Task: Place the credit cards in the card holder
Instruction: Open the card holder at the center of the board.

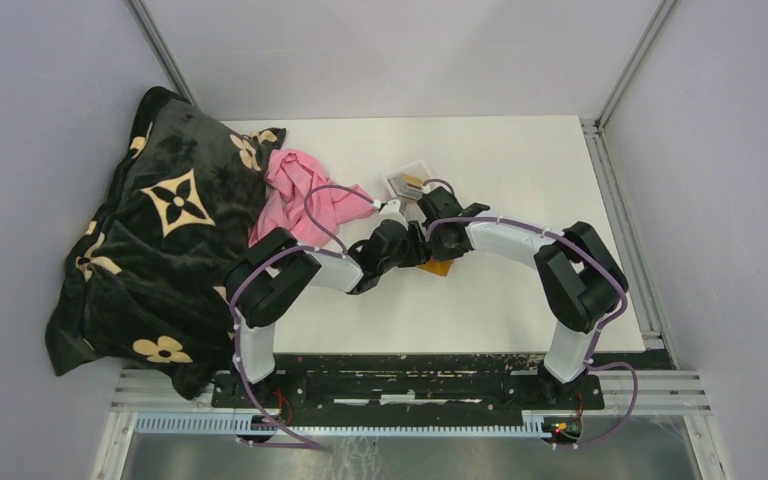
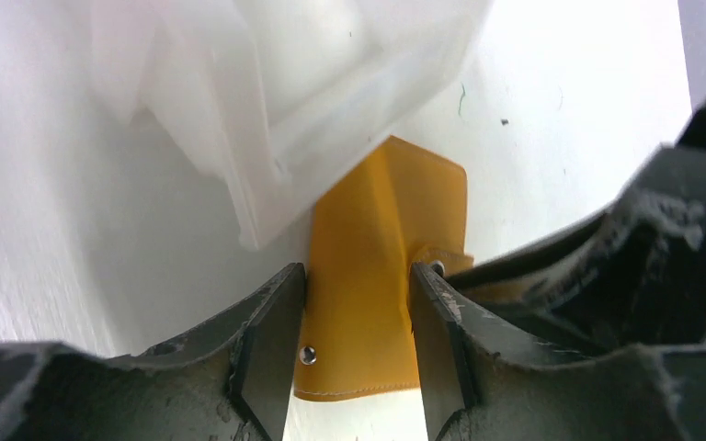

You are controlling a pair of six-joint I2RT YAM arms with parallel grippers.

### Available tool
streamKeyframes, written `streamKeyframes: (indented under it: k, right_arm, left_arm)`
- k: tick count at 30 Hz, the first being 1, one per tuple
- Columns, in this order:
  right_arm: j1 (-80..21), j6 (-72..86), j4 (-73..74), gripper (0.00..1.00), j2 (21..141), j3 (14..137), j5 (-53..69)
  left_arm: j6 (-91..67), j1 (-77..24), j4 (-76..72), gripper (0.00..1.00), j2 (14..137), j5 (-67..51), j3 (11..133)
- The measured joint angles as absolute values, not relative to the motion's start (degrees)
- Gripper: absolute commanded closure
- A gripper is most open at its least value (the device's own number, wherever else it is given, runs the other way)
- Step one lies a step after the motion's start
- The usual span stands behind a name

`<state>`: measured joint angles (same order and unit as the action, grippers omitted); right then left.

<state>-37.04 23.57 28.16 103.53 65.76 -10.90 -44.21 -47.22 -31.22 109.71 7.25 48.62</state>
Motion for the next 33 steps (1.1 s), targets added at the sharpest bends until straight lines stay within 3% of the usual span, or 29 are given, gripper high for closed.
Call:
streamKeyframes:
  k: [10, 22, 33]
  right_arm:
    - [-35.4, 23.9, 28.7, 0.79, 103.4, 65.9, -7.9]
    - [-33.1, 24.8, 29.6, 0.83, 103.0, 65.7, -7.6]
    - [-31.4, 24.8, 30.9, 0.82, 102.5, 65.4, -7.9]
  left_arm:
    - [-43.9, -46.1, -33.0, 0.61, 114.5, 7.5, 52.3]
    - [-45.6, -45.8, -38.9, 0.76, 114.7, 6.0, 48.1]
    - [-48.4, -48.0, -41.5, 0.81, 111.4, 4.4, 42.0]
